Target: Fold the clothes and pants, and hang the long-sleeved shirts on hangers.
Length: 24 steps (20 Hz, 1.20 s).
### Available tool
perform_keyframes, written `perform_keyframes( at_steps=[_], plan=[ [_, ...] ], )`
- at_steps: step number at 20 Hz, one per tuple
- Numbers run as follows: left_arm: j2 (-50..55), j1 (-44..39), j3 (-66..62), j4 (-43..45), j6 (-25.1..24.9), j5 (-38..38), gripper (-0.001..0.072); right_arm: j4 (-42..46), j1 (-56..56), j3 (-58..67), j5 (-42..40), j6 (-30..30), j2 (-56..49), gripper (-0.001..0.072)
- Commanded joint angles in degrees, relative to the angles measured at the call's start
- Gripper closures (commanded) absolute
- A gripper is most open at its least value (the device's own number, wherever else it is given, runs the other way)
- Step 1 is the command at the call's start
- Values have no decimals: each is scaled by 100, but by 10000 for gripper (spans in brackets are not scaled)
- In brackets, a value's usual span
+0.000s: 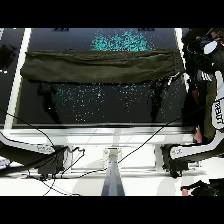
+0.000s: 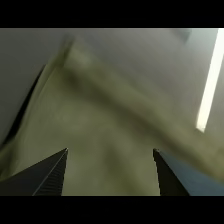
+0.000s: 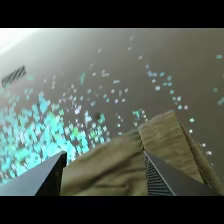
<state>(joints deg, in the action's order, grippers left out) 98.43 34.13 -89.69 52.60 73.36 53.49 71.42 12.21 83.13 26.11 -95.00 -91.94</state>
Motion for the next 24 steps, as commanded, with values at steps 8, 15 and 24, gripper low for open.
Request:
perform_keyframes(
  at_steps=[8,15,24],
  plan=[
    [264,160,1440,-741,1137,-780,132,83,-7,7,205,278,63,163],
    [588,-610,1436,-833,675,-3176,134,90,-155,9,1060,1620,61,170],
    [76,-857,986,-767,-420,-3512,686,-251,-1047,9,184,1773,66,484]
  ],
)
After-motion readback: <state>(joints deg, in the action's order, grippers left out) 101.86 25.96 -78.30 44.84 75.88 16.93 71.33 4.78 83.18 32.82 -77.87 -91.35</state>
